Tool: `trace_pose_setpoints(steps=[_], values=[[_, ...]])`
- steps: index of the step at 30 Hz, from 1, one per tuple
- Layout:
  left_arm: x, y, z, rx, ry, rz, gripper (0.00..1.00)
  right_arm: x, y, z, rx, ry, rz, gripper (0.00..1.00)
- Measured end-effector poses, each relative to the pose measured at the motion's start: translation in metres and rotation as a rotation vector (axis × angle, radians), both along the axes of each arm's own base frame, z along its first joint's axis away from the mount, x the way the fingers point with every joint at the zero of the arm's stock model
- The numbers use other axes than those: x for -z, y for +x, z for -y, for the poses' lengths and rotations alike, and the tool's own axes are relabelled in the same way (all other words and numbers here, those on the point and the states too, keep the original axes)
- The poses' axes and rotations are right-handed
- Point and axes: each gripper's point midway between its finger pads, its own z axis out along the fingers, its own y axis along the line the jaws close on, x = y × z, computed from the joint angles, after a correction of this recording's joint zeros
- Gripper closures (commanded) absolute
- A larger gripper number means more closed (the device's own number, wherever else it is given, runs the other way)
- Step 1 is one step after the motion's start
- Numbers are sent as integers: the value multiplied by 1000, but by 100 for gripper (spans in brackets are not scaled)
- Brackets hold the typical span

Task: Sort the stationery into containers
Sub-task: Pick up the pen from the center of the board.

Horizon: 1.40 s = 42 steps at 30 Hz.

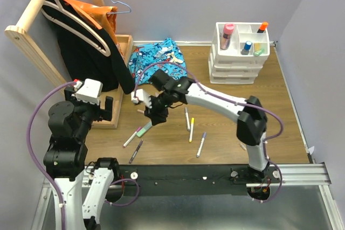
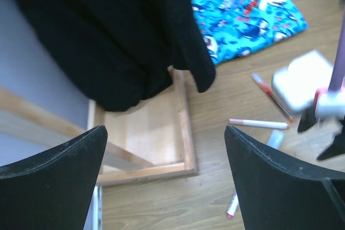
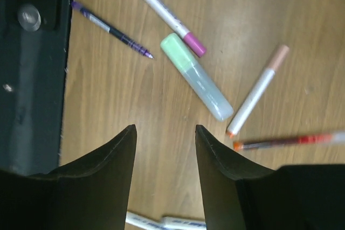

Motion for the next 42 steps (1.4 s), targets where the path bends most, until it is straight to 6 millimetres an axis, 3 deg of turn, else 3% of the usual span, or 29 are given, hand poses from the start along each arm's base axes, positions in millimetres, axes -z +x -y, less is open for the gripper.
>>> trace_pose_setpoints(steps=[4,10,30,32,36,39,42], values=[[-16,-7,-21,-116,-8,36,1,32,-7,-20,-196,-69,87,42],[-33,-23,-31,-188,-22,96,1,71,-16,-22,-344,-150,154,39],[-21,-29,-32,-226,-79,60,1,123,10,-53,-404,-196,252,41],[-19,-29,-32,-228,-79,51,1,123,12,-58,-403,-188,254,43],[-16,-31,-32,-227,-81,38,1,124,15,-66,-402,-181,256,76],[-15,-31,-31,-224,-82,35,1,125,15,-67,-408,-188,245,91],[-15,-31,-29,-213,-86,36,1,126,12,-64,-410,-197,235,99]])
